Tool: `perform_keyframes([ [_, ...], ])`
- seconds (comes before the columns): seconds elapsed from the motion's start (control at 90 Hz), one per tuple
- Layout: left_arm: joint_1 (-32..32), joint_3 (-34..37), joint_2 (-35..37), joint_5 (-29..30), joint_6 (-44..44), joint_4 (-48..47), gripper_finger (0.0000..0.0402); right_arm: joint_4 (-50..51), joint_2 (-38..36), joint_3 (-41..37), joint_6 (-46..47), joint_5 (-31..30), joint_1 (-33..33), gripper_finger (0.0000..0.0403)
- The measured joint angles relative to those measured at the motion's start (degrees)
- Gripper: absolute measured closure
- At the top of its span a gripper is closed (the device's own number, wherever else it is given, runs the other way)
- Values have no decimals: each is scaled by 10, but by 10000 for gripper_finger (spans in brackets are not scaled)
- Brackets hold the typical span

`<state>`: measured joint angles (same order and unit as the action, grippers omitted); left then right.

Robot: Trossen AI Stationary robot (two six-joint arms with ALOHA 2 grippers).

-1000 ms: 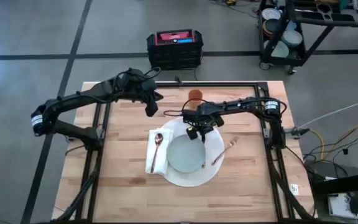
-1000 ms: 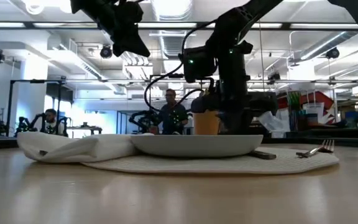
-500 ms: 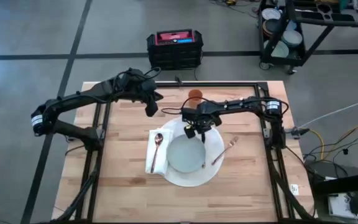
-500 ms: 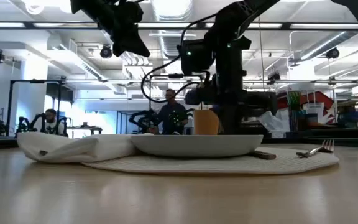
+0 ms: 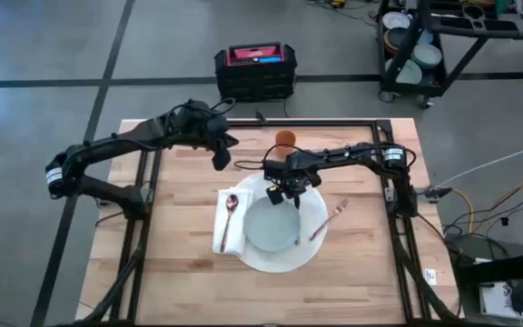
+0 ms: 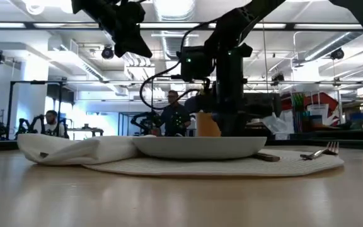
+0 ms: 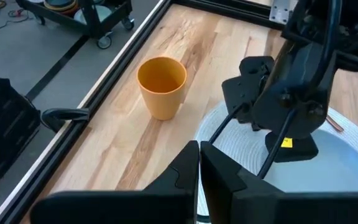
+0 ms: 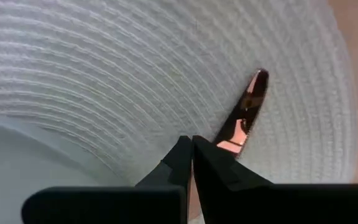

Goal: Set table place
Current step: Adjust the gold knife on the white mat

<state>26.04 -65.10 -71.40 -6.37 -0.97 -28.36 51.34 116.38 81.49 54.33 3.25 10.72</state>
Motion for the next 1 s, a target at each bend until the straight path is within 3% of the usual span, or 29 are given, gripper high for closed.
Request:
perform_keyframes([
  [0.711,0,0,0,0,0,0,402,45,0,1,-3,1,0,403],
  [1.0,0,0,0,0,0,0,402,49,-18,50,-1,-18,-2,403],
])
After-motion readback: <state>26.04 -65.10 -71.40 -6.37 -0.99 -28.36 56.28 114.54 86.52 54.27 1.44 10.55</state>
